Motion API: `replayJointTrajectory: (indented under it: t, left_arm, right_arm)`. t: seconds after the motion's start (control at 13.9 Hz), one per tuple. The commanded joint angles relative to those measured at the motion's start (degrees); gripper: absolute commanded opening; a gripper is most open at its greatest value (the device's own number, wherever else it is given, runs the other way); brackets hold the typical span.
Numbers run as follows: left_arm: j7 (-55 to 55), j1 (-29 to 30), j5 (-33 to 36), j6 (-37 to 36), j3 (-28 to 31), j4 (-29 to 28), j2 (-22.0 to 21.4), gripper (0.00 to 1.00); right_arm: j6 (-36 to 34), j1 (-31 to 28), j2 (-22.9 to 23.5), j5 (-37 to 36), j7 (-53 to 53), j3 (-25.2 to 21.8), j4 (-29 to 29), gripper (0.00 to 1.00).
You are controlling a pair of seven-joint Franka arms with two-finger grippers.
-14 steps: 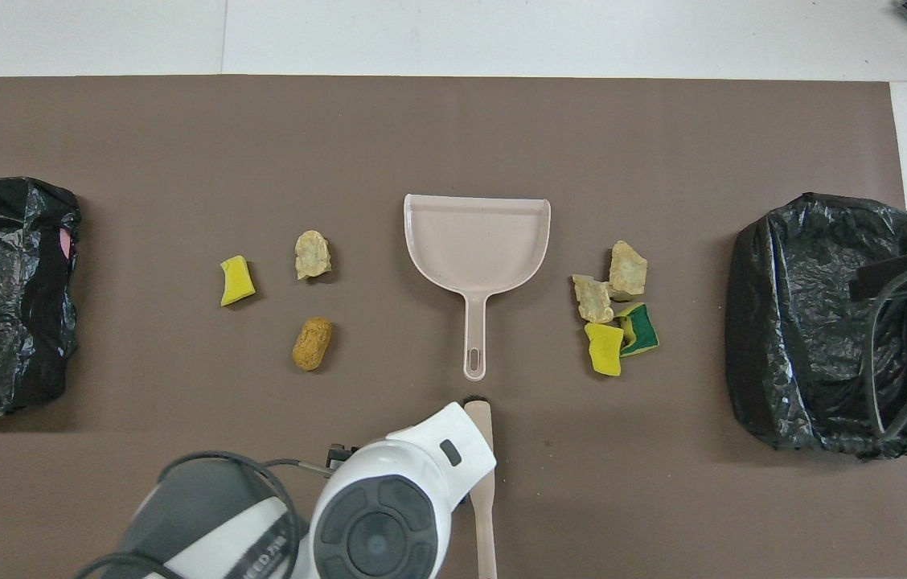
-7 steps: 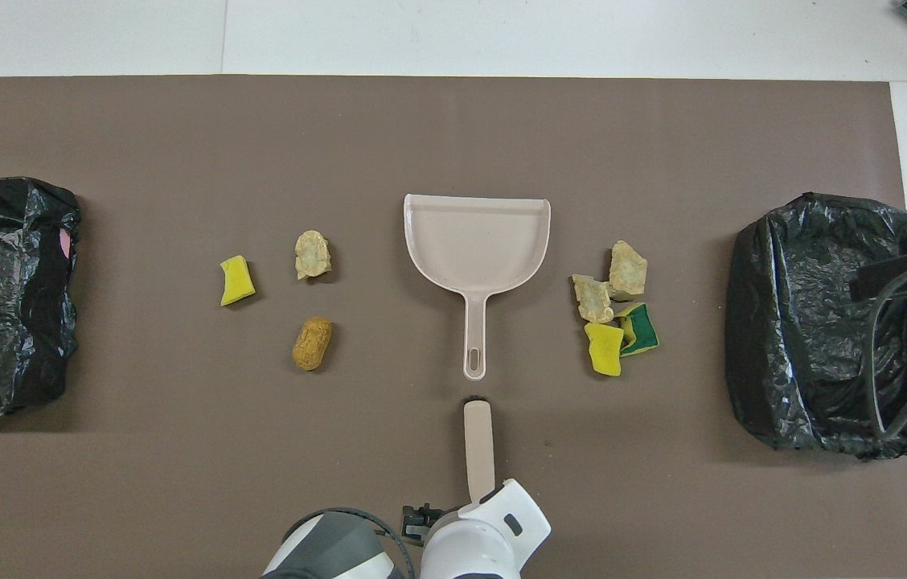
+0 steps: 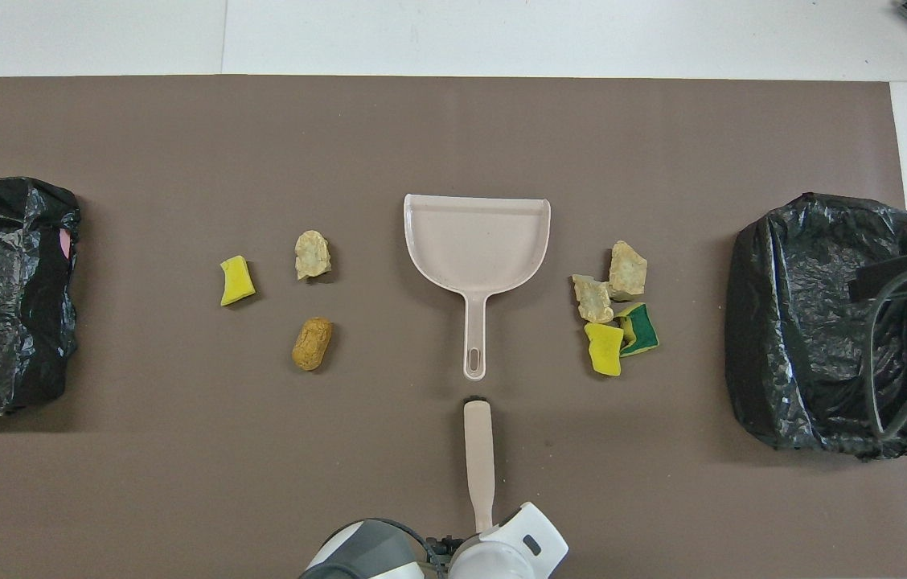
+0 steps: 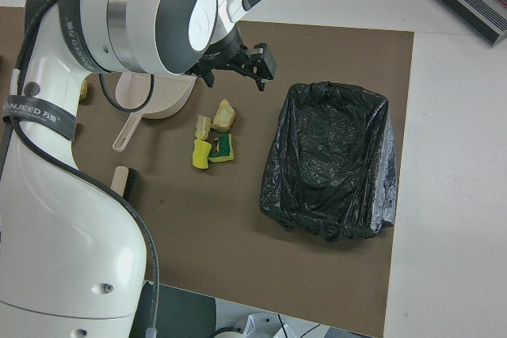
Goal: Sweep and dump trash in bin
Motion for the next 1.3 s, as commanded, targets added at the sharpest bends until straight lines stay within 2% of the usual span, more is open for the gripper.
replayJointTrajectory:
  t: [0.0, 0.14, 0.36, 0.65, 0.79, 0.86, 1.01, 1.22]
  left_arm:
    - [-1.52, -0.66, -0.56, 2.19, 0.2, -0.73, 1.78, 0.88]
    - [-1.61, -0.66, -0.56, 1.93, 0.2, -0.73, 1.78, 0.75]
    - [-1.35, -0.22, -0.21, 1.93, 0.28, -0.64, 1.87, 0.2]
    - [-1.0, 0.4, 0.5, 1.05, 0.37, -0.38, 1.78, 0.11]
    - [-0.47, 0.4, 2.42, 0.09, 0.46, -0.29, 1.43, 0.03]
    - [-0.47, 0.14, 2.95, -2.01, 0.55, -0.12, 0.9, 0.02]
    - [1.19, -0.04, 4.27, -11.12, 1.42, 1.28, -2.42, 0.0]
    - [12.16, -0.74, 4.28, -22.39, 6.34, 1.47, -10.42, 0.0]
  right_arm:
    - [1.84, -0.01, -0.51, 0.49, -0.98, 0.68, -1.79, 1.0]
    - [1.84, 0.35, -0.24, 0.66, 0.86, 1.2, -1.52, 1.0]
    - [2.1, 1.92, 0.63, 1.36, 1.48, 1.29, -1.61, 1.0]
    - [4.65, 4.74, 1.77, 4.26, 5.35, 1.64, -1.43, 1.0]
    - [6.32, 7.63, 4.05, 4.53, 6.23, 1.56, -0.39, 1.0]
    - [6.5, 8.6, 5.37, 4.53, 8.32, 1.65, 0.4, 1.0]
    - [7.46, 11.05, 10.36, 4.79, 14.46, 1.82, 3.47, 1.0]
    - [11.05, 14.05, 17.92, 6.55, 21.42, 2.0, 7.78, 1.0]
